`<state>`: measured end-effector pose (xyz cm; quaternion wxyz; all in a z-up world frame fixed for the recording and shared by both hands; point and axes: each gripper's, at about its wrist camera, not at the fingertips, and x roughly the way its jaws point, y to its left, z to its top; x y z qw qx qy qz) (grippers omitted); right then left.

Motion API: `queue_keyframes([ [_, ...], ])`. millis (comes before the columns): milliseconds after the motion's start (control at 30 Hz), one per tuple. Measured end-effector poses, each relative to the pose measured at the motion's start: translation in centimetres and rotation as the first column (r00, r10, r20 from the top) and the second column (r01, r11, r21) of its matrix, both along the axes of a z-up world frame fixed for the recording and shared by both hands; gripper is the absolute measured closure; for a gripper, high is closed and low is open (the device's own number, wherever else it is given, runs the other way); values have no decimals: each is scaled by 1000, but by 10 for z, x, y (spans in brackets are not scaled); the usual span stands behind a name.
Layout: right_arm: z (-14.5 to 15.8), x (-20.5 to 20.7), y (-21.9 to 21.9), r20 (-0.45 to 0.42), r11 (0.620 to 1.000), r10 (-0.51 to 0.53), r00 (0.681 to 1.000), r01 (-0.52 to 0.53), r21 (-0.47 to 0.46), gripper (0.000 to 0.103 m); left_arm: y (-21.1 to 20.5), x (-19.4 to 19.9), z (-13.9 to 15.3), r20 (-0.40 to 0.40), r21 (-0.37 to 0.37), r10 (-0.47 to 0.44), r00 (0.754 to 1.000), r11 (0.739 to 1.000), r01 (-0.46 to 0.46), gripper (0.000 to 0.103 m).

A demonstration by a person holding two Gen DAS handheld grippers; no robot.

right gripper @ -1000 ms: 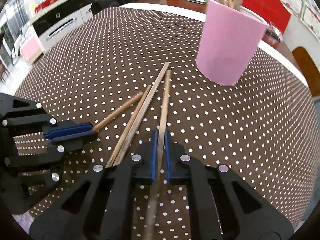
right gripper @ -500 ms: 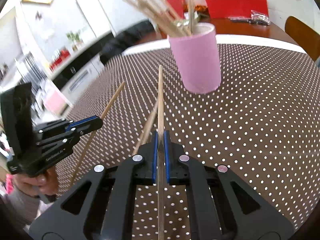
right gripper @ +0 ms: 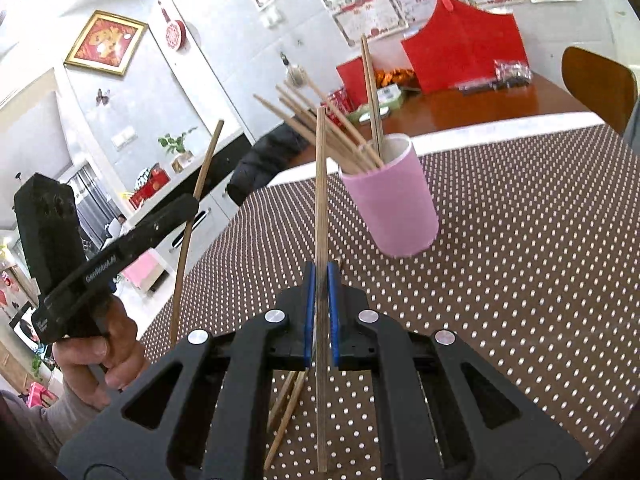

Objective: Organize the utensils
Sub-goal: 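Carry both chopsticks up and lower them into the pink cup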

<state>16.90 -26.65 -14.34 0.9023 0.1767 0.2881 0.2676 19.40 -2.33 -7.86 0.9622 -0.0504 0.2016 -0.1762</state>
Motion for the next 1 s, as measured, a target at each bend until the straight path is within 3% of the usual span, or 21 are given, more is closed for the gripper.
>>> queue_keyframes([
  [333,49,17,-13,107,1000,-16,994,14,21,97,-16,22,55,169,-109,-45,985,992,64,98],
  [600,112,52,-20,250,998,-65,966,60,25,97,-33,57,94,289,-253,-88,953,953,165,98],
  [800,139,90,-26,332,992,-128,935,125,32,97,-57,92,100,346,-246,-78,935,954,171,98],
  [1000,133,129,-25,351,987,-155,923,160,15,97,-72,127,76,336,-215,-25,942,971,102,98],
])
